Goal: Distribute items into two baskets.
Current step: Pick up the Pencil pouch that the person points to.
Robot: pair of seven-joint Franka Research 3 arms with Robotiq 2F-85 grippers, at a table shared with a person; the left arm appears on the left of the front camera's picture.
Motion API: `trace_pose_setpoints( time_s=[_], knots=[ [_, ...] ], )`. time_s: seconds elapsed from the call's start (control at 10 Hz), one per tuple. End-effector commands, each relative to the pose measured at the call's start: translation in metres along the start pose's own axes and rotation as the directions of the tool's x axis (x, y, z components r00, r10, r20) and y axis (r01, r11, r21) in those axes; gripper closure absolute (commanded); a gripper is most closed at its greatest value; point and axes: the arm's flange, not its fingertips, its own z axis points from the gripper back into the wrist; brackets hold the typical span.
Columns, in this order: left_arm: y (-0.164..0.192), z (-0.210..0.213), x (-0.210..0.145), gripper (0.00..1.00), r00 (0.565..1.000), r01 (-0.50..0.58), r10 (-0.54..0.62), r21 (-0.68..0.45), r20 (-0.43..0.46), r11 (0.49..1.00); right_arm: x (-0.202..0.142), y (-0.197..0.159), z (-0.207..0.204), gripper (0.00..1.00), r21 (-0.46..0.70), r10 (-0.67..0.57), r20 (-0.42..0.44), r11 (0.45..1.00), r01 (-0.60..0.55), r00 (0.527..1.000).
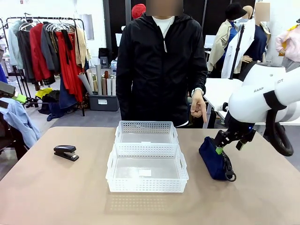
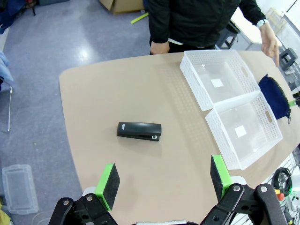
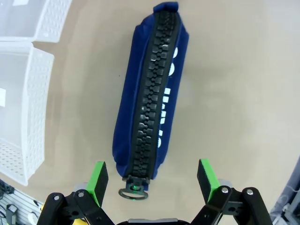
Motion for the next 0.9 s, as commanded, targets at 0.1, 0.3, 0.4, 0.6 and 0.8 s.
trace_pose_setpoints(
  time_s=[0.1,0.3,0.4,0.6,0.8],
  knots=[
    [0.001,0.0,0.0,0.0,1.0,0.003,-0.003,-0.008,0.002,1.0,-0.001,0.011,-0.028,0.0,-0.016,-0.027,0.004,0.999,0.027,1.0],
    [0.001,0.0,0.0,0.0,1.0,0.003,-0.003,-0.008,0.002,1.0,-0.001,0.015,-0.051,0.0,-0.008,-0.016,0.017,1.0,0.016,1.0],
    [0.001,0.0,0.0,0.0,1.0,0.003,-0.003,-0.008,0.002,1.0,0.0,0.016,-0.058,0.0,-0.006,-0.009,0.03,1.0,0.009,1.0],
    [0.001,0.0,0.0,0.0,1.0,0.003,-0.003,-0.008,0.002,1.0,0.008,0.015,-0.063,0.0,-0.008,-0.005,0.06,1.0,0.006,0.998],
    [0.001,0.0,0.0,0.0,1.0,0.003,-0.003,-0.008,0.002,1.0,0.016,0.013,-0.068,0.0,-0.016,0.004,0.066,1.0,-0.003,0.998]
  ],
)
